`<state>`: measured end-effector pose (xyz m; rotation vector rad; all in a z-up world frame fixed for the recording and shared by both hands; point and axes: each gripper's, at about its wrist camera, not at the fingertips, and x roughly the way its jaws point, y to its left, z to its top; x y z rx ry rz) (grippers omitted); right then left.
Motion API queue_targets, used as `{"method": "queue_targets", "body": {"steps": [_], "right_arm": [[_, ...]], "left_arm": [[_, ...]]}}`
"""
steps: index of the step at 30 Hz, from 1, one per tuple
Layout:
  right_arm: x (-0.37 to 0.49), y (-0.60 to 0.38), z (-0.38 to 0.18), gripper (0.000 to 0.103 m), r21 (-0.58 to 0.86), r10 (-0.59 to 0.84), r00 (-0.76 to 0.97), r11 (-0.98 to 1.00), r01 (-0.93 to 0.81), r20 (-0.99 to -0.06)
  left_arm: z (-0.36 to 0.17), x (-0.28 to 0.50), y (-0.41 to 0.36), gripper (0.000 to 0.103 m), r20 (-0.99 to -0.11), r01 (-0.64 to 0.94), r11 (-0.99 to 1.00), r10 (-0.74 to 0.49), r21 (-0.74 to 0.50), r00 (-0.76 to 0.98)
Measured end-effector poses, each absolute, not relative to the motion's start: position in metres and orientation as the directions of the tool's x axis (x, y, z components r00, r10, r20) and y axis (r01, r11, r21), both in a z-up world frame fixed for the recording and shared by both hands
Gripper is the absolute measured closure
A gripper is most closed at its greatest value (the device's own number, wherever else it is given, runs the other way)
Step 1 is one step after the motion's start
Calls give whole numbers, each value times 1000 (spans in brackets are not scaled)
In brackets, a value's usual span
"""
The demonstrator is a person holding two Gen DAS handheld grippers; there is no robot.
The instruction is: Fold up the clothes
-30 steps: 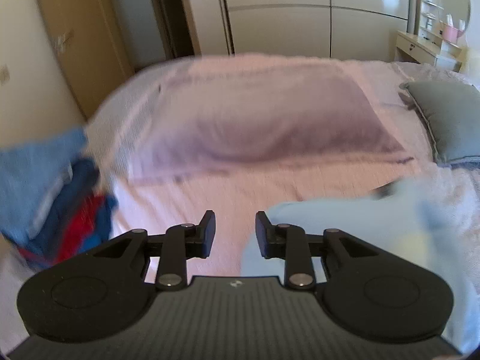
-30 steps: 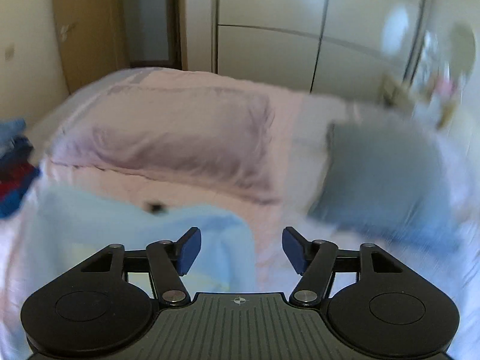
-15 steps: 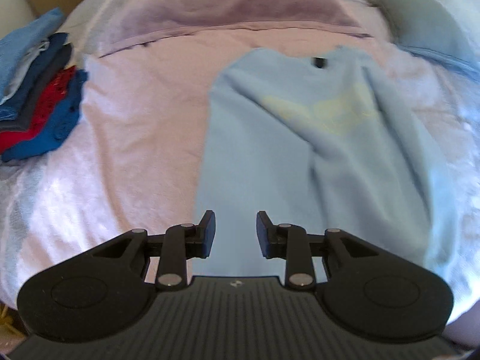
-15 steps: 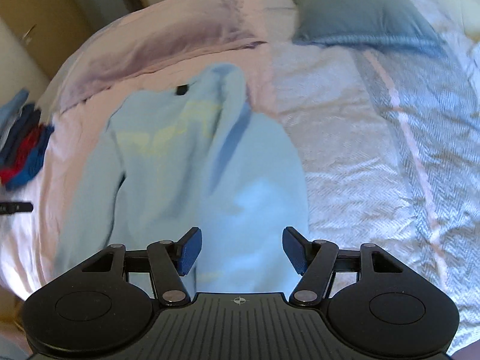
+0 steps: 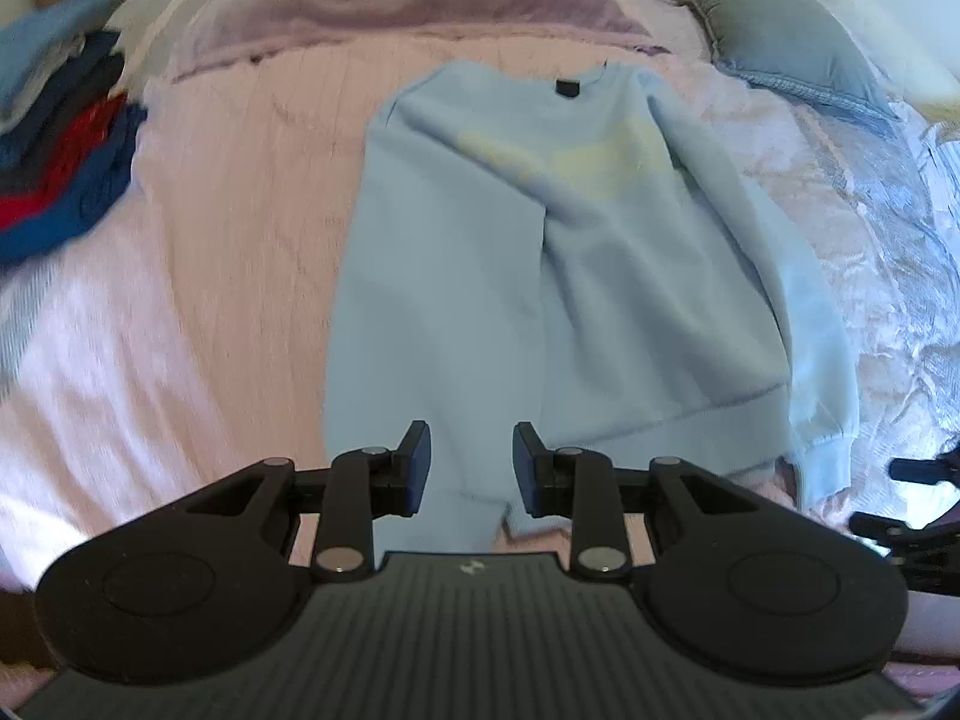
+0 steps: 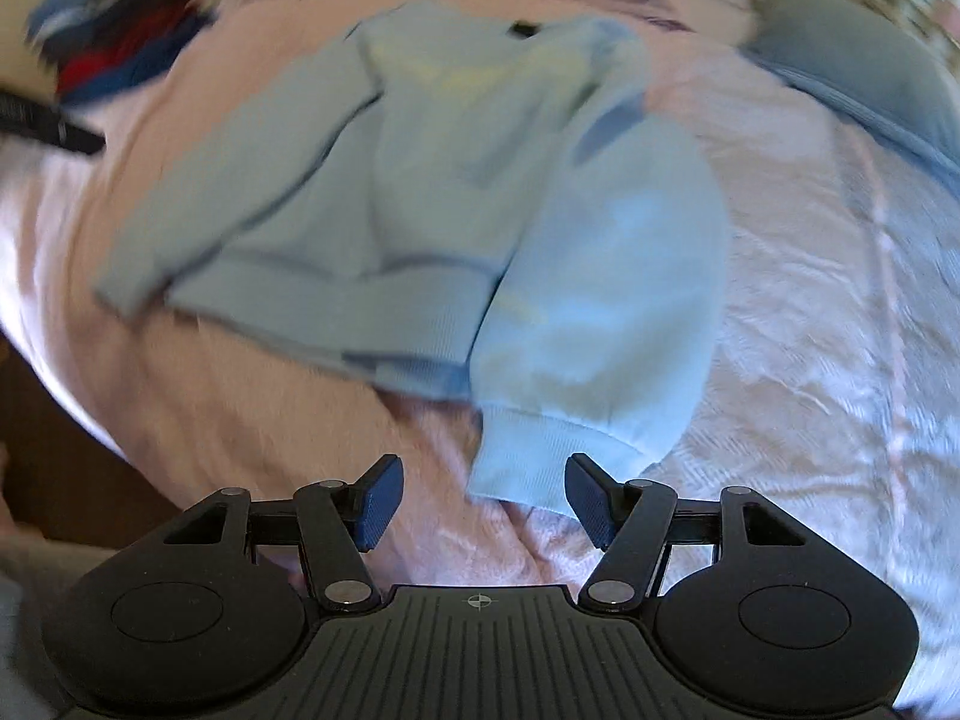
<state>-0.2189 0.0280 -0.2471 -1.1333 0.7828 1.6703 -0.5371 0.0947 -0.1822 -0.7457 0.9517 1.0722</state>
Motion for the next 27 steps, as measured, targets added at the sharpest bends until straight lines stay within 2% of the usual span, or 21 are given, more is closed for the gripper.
{"method": "queue_targets", "body": {"steps": [7,12,14,17,20,23,25,27], "right_arm": [[-233,34,-315,39,-225,421,-29,-541,-810,-907],[-220,35,-345,40,-224,445,-96,-612,-759,-890],[-201,42,-340,92,-188,443,-144,-622,-760,-885],[-133,71,-300,92,-71,470,-198,-494,-866,-860],[-27,106,-250,93,64,554,-192,-242,-968,-810],[89,142,-210,93,98,646,-48,41,-994,-762],[155,167,-203,92,70,641,89,219,-973,-762],[208,191,-212,78,77,567,156,365,-928,-809]], "left_arm": [[-212,-520,78,77,-906,-975,212,395,-69,151],[-223,-499,73,77,-907,-989,141,408,-52,106],[-222,-491,70,77,-906,-992,124,414,-34,83],[-220,-478,67,77,-903,-995,100,427,-8,50],[-209,-474,67,77,-891,-997,79,452,5,31],[-202,-478,72,77,-882,-999,35,470,-12,28],[-202,-483,75,75,-880,-1000,-7,474,-24,18],[-205,-489,78,72,-880,-999,-42,475,-31,7]]}}
